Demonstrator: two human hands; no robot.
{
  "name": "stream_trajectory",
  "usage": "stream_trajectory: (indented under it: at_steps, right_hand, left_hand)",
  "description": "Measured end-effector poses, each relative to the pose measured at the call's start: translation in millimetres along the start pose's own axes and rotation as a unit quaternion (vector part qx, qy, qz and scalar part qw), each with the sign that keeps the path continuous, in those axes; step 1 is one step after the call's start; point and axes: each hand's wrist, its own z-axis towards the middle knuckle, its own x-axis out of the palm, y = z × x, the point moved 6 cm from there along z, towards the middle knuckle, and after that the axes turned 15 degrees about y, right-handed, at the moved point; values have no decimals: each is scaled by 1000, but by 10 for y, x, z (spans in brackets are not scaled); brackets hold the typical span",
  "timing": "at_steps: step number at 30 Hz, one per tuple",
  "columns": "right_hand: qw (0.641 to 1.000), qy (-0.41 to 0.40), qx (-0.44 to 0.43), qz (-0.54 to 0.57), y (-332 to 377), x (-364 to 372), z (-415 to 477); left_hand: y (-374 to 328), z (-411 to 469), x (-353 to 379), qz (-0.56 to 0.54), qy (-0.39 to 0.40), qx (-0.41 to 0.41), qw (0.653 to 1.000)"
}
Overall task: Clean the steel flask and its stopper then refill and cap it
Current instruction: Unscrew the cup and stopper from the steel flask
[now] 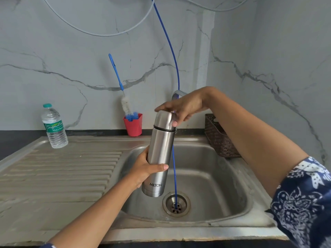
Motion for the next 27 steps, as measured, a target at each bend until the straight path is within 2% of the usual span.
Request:
stream_trajectory:
  at_steps: [1, 3, 5, 8, 10, 14, 16, 17, 19, 22, 24, 27]
  right_hand:
    - [1000, -5, -9, 13, -5, 10, -24]
    - [996, -86, 13, 20, 5, -68, -32]
    - [981, -160, 109, -2, 81, -94, -35]
    - [945, -189, 217, -156, 199, -56, 94]
    - [941, -187, 205, -195, 228, -58, 158]
    - [994, -65, 55, -64, 120, -46, 112]
    - [1000, -18, 3, -24, 69, -16, 25]
    - [1000, -20, -8, -13, 61, -13, -4]
    - [996, -90, 6, -1, 77, -89, -10]
    - [975, -172, 136, -29, 154, -112, 51]
    - [959, -179, 190, -112, 193, -82, 147]
    - [970, -147, 152, -121, 193, -65, 228]
  left_hand:
    - [-6, 2, 2, 0, 1, 1, 1000]
    - [-14, 9, 9, 1, 4, 1, 1000]
    - [-13, 10, 14, 4, 5, -1, 1000]
    - [10, 4, 18, 11, 7, -7, 1000]
    - [27, -5, 13, 10, 5, -10, 1000]
    - [39, -13, -29, 2, -3, -10, 1000]
    - [16, -12, -28, -4, -5, -6, 1000]
    - [7, -9, -24, -6, -6, -4, 1000]
    - [6, -7, -16, -7, -5, -4, 1000]
    - [31, -9, -10, 0, -2, -10, 1000]
    - [56, -7, -13, 5, -1, -15, 1000]
    - [74, -8, -28, 9, -2, -16, 1000]
